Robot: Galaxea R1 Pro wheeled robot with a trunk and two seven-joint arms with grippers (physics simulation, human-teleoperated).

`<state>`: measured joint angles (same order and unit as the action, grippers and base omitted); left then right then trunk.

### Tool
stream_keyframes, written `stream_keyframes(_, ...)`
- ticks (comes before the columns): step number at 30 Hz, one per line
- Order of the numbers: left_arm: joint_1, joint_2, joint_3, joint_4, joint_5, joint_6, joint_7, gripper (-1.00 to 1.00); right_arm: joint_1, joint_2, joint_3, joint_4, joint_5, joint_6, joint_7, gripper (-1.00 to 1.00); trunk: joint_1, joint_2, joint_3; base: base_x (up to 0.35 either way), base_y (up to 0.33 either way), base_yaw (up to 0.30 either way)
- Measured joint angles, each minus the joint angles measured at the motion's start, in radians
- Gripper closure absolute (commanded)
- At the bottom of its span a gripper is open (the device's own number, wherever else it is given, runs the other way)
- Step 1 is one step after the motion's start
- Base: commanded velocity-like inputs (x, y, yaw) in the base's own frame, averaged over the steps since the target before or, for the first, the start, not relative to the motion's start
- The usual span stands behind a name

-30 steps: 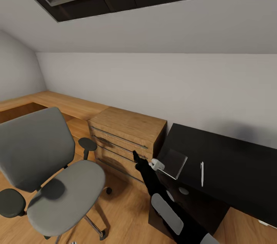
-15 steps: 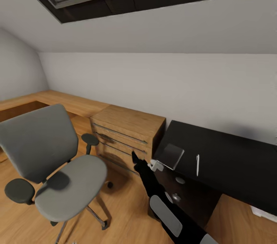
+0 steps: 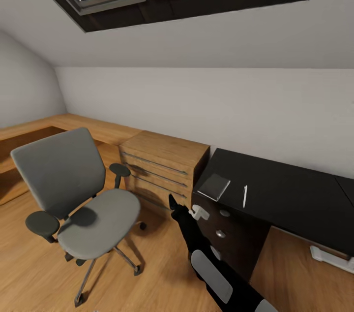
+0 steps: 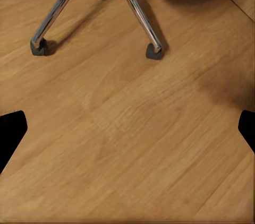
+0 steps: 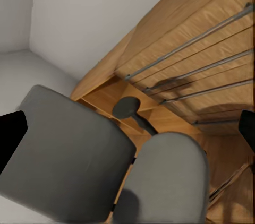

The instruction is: In the bedroom, organize the workspace by keeping the computer under the desk, ensuring the monitor is on the desk, placing the keyboard on the desk next to the monitor, placing the mouse on the desk next to the keyboard, moving the folder from the swivel chair onto the desk next to the mouse, stacking the notebook on top of the folder with the pen on top of the notebook, and positioning the swivel chair next to the desk.

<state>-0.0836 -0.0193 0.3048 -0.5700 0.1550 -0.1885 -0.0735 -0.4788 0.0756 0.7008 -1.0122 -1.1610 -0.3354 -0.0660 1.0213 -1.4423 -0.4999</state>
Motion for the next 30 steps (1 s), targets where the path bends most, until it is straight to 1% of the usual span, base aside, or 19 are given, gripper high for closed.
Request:
stream_keyframes(1,0.0,-0.004,0.0,0.0,0.0,0.0,0.0,-1.0,0.0,0.0,0.0,0.0,0.0,0.0,-0.01,-1.0,0.0,0.0,0.0,-0.02,0.0,0.0)
stream_keyframes(2,0.0,-0.019,-0.003,-0.01,0.0,0.001,0.002,-1.0,0.0,0.0,-0.001,0.0,0.0,0.0,-0.035,-1.0,0.0,0.0,0.0,-0.016,0.0,0.0)
stream_keyframes(6,0.0,-0.034,-0.004,-0.069,0.0,0.011,0.003,-1.0,0.0,-0.001,-0.006,0.0,-0.001,0.0,-0.066,-1.0,0.0,0.0,0.0,-0.007,0.0,0.0)
stream_keyframes(9,0.0,-0.044,-0.004,-0.142,0.0,0.071,0.004,-1.0,0.0,-0.002,-0.013,0.0,-0.004,0.0,-0.083,-1.0,0.0,0.0,0.0,-0.003,0.0,0.0)
stream_keyframes(11,0.0,-0.048,-0.004,-0.193,0.0,0.131,0.004,-1.0,0.0,-0.002,-0.022,0.0,-0.005,0.0,-0.091,-1.0,0.0,0.0,0.0,-0.001,0.0,0.0)
stream_keyframes(12,0.0,-0.051,-0.005,-0.255,0.0,0.206,0.005,-1.0,0.0,-0.002,-0.035,0.0,-0.006,0.001,-0.097,-1.0,0.0,0.0,0.0,0.0,0.0,0.0)
stream_keyframes(14,0.0,-0.053,-0.005,-0.33,0.001,0.294,0.005,-1.0,0.0,-0.003,-0.052,0.0,-0.007,0.001,-0.102,-1.0,0.0,0.0,0.0,0.0,0.0,0.0)
stream_keyframes(15,0.0,-0.06,-0.004,-0.481,0.006,0.514,0.005,-1.0,0.0,-0.003,-0.093,0.003,-0.009,0.002,-0.107,-1.0,0.0,0.0,0.0,0.0,0.0,0.0)
stream_keyframes(16,0.0,-0.063,-0.004,-0.579,0.009,0.564,0.005,-1.0,0.0,-0.003,-0.103,0.004,-0.009,0.003,-0.108,-1.0,0.0,0.0,0.0,0.0,0.0,0.0)
stream_keyframes(17,0.0,-0.066,-0.004,-0.616,0.01,0.602,0.004,-1.0,0.0,-0.004,-0.111,0.006,-0.009,0.003,-0.108,-1.0,0.0,0.0,0.0,0.0,0.0,0.0)
stream_keyframes(18,0.0,-0.076,-0.003,-0.689,0.012,0.667,0.005,-1.0,0.0,-0.004,-0.131,0.009,-0.012,0.003,-0.109,-1.0,0.0,0.0,0.0,0.0,0.0,0.0)
stream_keyframes(21,0.0,-0.094,-0.004,-0.783,0.016,0.754,0.005,-1.0,0.0,-0.005,-0.168,0.013,-0.021,0.003,-0.109,-1.0,0.0,0.0,0.0,0.0,0.0,0.0)
stream_keyframes(24,-0.001,-0.108,-0.004,-0.84,0.026,0.838,0.005,-1.0,0.0,-0.005,-0.199,0.02,-0.037,0.003,-0.109,-1.0,0.0,0.0,0.0,0.0,0.0,0.0)
stream_keyframes(25,-0.005,-0.114,-0.004,-0.862,0.04,0.893,0.006,-1.0,0.0,-0.006,-0.212,0.028,-0.049,0.003,-0.108,-1.0,0.0,0.0,0.0,0.0,0.0,0.0)
stream_keyframes(26,-0.009,-0.116,-0.004,-0.871,0.049,0.922,0.007,-1.0,0.0,-0.006,-0.217,0.031,-0.055,0.004,-0.107,-1.0,0.0,0.0,0.0,0.0,0.0,0.0)
stream_keyframes(27,-0.021,-0.119,-0.004,-0.886,0.073,0.975,0.006,-1.0,0.0,-0.006,-0.224,0.036,-0.066,0.004,-0.107,-1.0,0.0,0.0,0.0,0.0,0.0,0.0)
stream_keyframes(28,-0.027,-0.119,-0.004,-0.894,0.087,1.001,0.006,-1.0,0.0,-0.007,-0.227,0.038,-0.071,0.004,-0.106,-1.0,0.0,0.0,0.0,0.0,0.0,0.0)
stream_keyframes(29,-0.045,-0.121,-0.001,-0.926,0.151,1.069,0.005,-1.0,0.0,-0.007,-0.234,0.044,-0.086,0.004,-0.105,-1.0,0.0,0.0,0.0,0.0,0.0,0.0)
stream_keyframes(30,-0.05,-0.121,-0.001,-0.937,0.174,1.088,0.005,-1.0,0.0,-0.007,-0.235,0.046,-0.091,0.004,-0.105,-1.0,0.0,0.0,0.0,0.0,0.0,0.0)
